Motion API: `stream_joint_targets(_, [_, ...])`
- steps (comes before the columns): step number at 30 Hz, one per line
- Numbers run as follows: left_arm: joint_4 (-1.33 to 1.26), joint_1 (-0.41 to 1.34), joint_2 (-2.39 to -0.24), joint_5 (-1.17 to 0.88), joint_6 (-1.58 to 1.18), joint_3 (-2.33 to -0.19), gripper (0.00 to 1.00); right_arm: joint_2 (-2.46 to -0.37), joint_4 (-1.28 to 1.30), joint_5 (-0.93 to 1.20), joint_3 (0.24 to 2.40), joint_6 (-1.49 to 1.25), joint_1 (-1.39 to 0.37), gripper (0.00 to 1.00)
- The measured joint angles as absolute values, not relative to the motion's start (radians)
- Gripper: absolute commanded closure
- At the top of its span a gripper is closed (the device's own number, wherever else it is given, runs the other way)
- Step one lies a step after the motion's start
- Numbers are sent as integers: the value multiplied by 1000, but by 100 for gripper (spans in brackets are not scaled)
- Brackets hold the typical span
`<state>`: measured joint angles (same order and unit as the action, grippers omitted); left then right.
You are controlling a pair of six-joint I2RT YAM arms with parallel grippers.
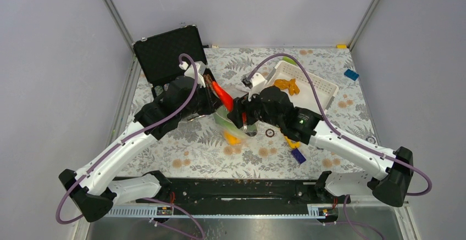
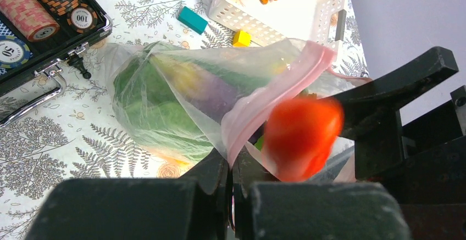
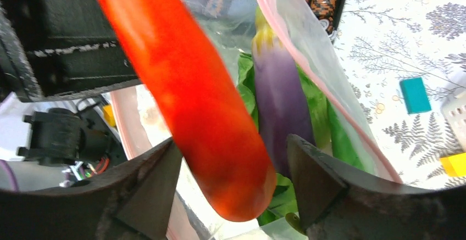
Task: Place the food in the zip-top bag and seal the zipper
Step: Place the fake vegetable in the zipper food storage bag.
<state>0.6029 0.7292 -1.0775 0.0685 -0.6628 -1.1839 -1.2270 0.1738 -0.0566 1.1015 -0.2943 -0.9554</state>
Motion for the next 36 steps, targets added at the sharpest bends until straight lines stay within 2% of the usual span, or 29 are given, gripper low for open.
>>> stream_joint_targets(7, [597,730,-1078,52,-651,-1184,100,-1245,213,-68,1156,-262,-956,17])
stream_joint_targets(14, [580,730,-1084,30,-633,-1184,100,-1297,204,-59,1282,-207,-956,32])
stream_joint_targets(17, [580,730,-1084,28,-629,-1184,100,-1329,196,-59,1318,-189,-956,44])
stream_joint_targets(19, [580,730,-1084,26,-628,-1184,100,-1354,198,-62,1335,-178,-956,61])
stream_joint_targets(22, [582,729,-1085,29,-623,-1184,100,-1386,210,-73,1349,-169,-956,77])
stream_joint_targets(25, [583,725,-1089,30,-623,-1184,100,-1394,245,-97,1354,-167,-956,85])
stream_joint_targets(31, [585,727,-1089,56,-629,-1185,100,-1391,316,-116,1353,-156,-956,86])
stream_joint_targets(36, [590,727,-1104,51,-629,-1203,100,-1400,403,-161,1370,-153,-956,75])
